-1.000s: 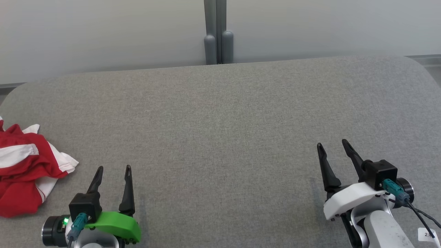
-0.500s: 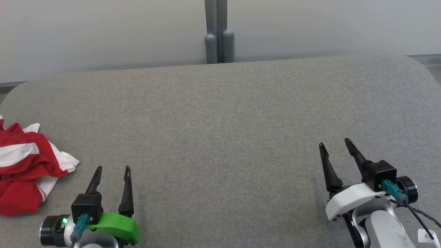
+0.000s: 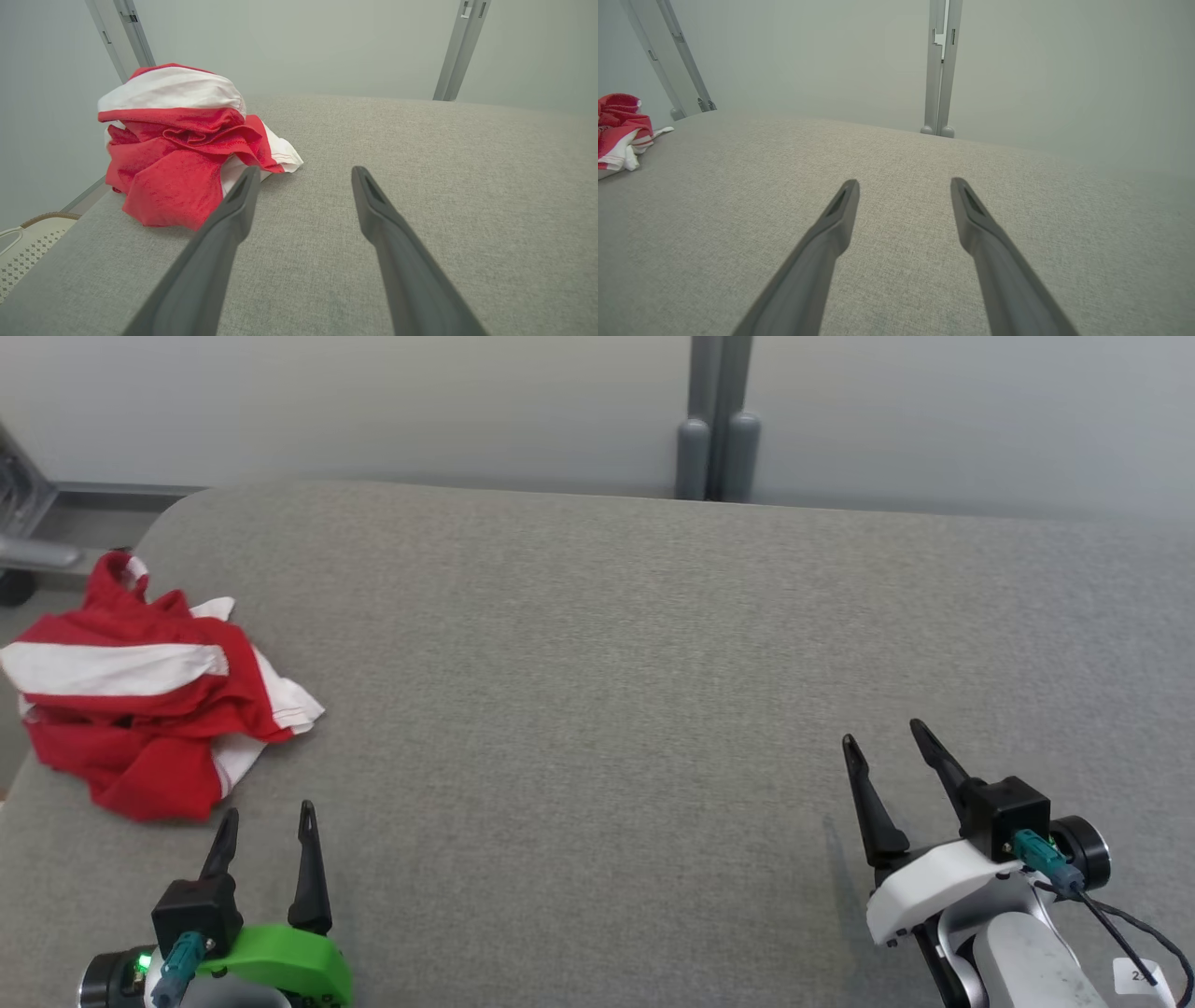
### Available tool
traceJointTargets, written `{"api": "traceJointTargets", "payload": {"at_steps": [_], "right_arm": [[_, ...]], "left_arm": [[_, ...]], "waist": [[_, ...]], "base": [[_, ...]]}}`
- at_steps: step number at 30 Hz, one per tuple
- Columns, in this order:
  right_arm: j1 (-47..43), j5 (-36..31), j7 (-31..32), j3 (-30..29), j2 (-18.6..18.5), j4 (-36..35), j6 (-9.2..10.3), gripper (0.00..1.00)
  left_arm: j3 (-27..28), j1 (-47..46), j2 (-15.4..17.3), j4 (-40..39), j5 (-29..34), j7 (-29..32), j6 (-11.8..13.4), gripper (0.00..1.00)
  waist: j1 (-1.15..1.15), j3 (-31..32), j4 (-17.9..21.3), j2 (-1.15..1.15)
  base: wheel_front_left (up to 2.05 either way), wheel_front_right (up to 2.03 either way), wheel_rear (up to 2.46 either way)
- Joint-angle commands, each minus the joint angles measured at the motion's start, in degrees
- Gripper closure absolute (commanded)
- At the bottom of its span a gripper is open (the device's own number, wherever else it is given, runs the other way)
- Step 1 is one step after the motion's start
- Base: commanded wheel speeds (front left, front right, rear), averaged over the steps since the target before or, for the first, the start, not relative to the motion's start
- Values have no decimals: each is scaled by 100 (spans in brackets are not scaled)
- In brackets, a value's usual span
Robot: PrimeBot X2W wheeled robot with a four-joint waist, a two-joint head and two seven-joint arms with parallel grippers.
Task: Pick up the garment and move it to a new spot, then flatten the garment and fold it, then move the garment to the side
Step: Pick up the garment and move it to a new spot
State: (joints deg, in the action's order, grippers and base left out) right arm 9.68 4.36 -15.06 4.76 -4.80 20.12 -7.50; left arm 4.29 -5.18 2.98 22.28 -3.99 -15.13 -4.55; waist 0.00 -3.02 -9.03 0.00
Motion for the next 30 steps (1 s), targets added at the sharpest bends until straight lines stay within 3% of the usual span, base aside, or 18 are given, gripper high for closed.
{"api": "traceJointTargets", "payload": {"at_steps": [1,7,10,17,23,30], "right_arm": [[12,46,-18,35,-12,26,2,0],[113,250,-19,385,25,289,3,0],[300,298,-18,634,50,412,3,0],[659,396,-18,1132,-85,670,4,0],[441,391,-18,823,-241,656,4,0],[432,224,-18,594,-434,533,4,0]], "left_arm": [[35,124,-1,24,-21,-3,6,0],[250,378,-2,128,-56,-3,-24,0],[480,520,-2,54,-128,-3,11,0],[662,659,-9,-72,-304,-3,101,0],[475,208,-9,167,-174,-3,-43,0],[452,-796,278,740,-347,-3,-253,0]], "waist": [[0,-14,-885,0],[0,13,-1990,0],[0,-112,-2196,0],[0,-295,-2251,0],[0,-360,-2179,0],[0,-701,-1614,0]], "base": [[0,0,0],[0,0,0],[0,0,0],[0,0,0],[0,0,0],[0,0,0]]}}
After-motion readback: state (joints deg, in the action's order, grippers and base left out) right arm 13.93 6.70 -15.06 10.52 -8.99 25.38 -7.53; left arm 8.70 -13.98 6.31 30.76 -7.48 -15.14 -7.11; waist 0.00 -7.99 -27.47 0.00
